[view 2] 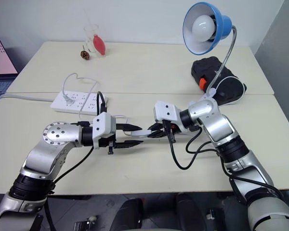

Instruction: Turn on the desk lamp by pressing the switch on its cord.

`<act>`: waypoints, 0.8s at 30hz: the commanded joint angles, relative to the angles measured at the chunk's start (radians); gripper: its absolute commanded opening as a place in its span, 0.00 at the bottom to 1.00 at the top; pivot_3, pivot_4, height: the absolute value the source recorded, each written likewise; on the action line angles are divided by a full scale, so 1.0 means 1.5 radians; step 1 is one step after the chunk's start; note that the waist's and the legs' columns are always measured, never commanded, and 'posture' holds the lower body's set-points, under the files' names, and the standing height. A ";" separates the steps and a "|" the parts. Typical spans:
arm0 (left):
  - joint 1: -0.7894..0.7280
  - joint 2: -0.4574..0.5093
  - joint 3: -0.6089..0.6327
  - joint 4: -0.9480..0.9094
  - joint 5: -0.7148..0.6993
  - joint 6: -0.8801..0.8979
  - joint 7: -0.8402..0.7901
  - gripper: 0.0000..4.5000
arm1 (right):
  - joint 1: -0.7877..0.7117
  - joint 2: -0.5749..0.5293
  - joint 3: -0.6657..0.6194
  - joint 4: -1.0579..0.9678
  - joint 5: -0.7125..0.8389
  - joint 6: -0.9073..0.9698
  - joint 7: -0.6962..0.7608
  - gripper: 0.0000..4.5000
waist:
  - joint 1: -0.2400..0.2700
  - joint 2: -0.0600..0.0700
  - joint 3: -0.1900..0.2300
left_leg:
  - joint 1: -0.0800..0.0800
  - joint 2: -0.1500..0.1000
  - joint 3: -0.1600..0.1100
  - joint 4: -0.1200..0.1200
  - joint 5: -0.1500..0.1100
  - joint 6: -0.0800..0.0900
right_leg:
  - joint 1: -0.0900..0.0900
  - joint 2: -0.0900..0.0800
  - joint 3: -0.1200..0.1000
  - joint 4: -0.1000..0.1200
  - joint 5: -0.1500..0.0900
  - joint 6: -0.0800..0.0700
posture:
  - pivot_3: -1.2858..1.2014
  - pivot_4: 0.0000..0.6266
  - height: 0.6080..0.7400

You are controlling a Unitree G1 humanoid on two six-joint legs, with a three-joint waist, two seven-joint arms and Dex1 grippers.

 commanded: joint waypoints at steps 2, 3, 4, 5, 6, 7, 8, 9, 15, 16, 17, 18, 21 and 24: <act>-0.007 0.010 0.012 -0.023 -0.004 0.010 -0.003 0.47 | -0.020 -0.005 -0.006 -0.020 0.013 -0.002 0.007 0.08 | 0.000 0.000 0.000 | 0.000 0.000 0.000 0.000 0.000 0.000 | 0.000 0.000 0.000 0.000 0.000 0.000 | 0.52 0.24 1.00; -0.006 0.011 0.011 -0.023 -0.002 0.010 -0.004 0.47 | -0.020 -0.005 -0.007 -0.020 0.013 -0.002 0.007 0.08 | 0.000 0.000 0.000 | 0.000 0.000 0.000 0.000 0.000 0.000 | 0.000 0.000 0.000 0.000 0.000 0.000 | 0.52 0.24 1.00; -0.006 0.011 0.010 -0.023 -0.001 0.010 -0.005 0.47 | -0.020 -0.005 -0.007 -0.021 0.013 -0.002 0.007 0.08 | 0.000 0.000 0.000 | 0.000 0.000 0.000 0.000 0.000 0.000 | 0.000 0.000 0.000 0.000 0.000 0.000 | 0.52 0.24 1.00; -0.008 0.010 0.009 -0.022 0.002 0.009 -0.004 0.47 | -0.020 -0.005 -0.007 -0.022 0.013 -0.002 0.007 0.08 | 0.000 0.000 0.000 | 0.000 0.000 0.000 0.000 0.000 0.000 | 0.000 0.000 0.000 0.000 0.000 0.000 | 0.52 0.24 1.00; -0.009 0.010 0.009 -0.022 0.003 0.010 -0.004 0.47 | -0.020 -0.005 -0.007 -0.022 0.013 -0.002 0.007 0.08 | 0.000 0.000 0.000 | 0.000 0.000 0.000 0.000 0.000 0.000 | 0.000 0.000 0.000 0.000 0.000 0.000 | 0.52 0.24 1.00; -0.010 0.009 0.008 -0.021 0.005 0.009 -0.003 0.47 | -0.019 -0.005 -0.007 -0.023 0.013 -0.002 0.007 0.08 | 0.000 0.000 0.000 | 0.000 0.000 0.000 0.000 0.000 0.000 | 0.000 0.000 0.000 0.000 0.000 0.000 | 0.52 0.24 1.00; -0.013 0.007 0.007 -0.018 0.007 0.009 -0.002 0.47 | -0.019 -0.005 -0.007 -0.024 0.014 -0.002 0.007 0.08 | 0.000 0.000 0.000 | 0.000 0.000 0.000 0.000 0.000 0.000 | 0.000 0.000 0.000 0.000 0.000 0.000 | 0.52 0.24 1.00; -0.014 0.007 0.005 -0.017 0.009 0.009 -0.002 0.47 | -0.019 -0.005 -0.007 -0.024 0.014 -0.002 0.007 0.08 | 0.000 0.000 0.000 | 0.000 0.000 0.000 0.000 0.000 0.000 | 0.000 0.000 0.000 0.000 0.000 0.000 | 0.52 0.24 1.00; -0.020 0.003 0.002 -0.007 0.022 0.002 0.001 0.27 | -0.020 -0.004 -0.008 -0.026 0.014 -0.003 0.008 0.08 | 0.000 0.000 0.000 | 0.000 0.000 0.000 0.000 0.000 0.000 | 0.000 0.000 0.000 0.000 0.000 0.000 | 0.52 0.24 1.00; -0.021 0.003 0.000 -0.006 0.026 -0.002 0.000 0.22 | -0.020 -0.004 -0.008 -0.027 0.014 -0.003 0.008 0.08 | 0.000 0.000 0.000 | 0.000 0.000 0.000 0.000 0.000 0.000 | 0.000 0.000 0.000 0.000 0.000 0.000 | 0.52 0.24 1.00; -0.022 0.004 -0.002 -0.004 0.030 -0.004 -0.001 0.19 | -0.021 -0.004 -0.008 -0.028 0.014 -0.003 0.008 0.08 | 0.000 0.000 0.000 | 0.000 0.000 0.000 0.000 0.000 0.000 | 0.000 0.000 0.000 0.000 0.000 0.000 | 0.52 0.24 1.00; -0.022 0.003 -0.003 -0.004 0.032 -0.006 -0.002 0.15 | -0.021 -0.004 -0.008 -0.029 0.015 -0.002 0.009 0.08 | 0.000 0.000 0.000 | 0.000 0.000 0.000 0.000 0.000 0.000 | 0.000 0.000 0.000 0.000 0.000 0.000 | 0.52 0.24 1.00; -0.024 0.002 -0.004 0.003 0.041 -0.018 -0.003 0.12 | -0.022 -0.004 -0.008 -0.029 0.016 -0.002 0.010 0.08 | 0.000 0.000 0.000 | 0.000 0.000 0.000 0.000 0.000 0.000 | 0.000 0.000 0.000 0.000 0.000 0.000 | 0.52 0.24 1.00; -0.025 0.001 -0.003 0.011 0.047 -0.029 -0.004 0.11 | -0.023 -0.004 -0.008 -0.029 0.017 -0.003 0.011 0.08 | 0.000 0.000 0.000 | 0.000 0.000 0.000 0.000 0.000 0.000 | 0.000 0.000 0.000 0.000 0.000 0.000 | 0.52 0.24 1.00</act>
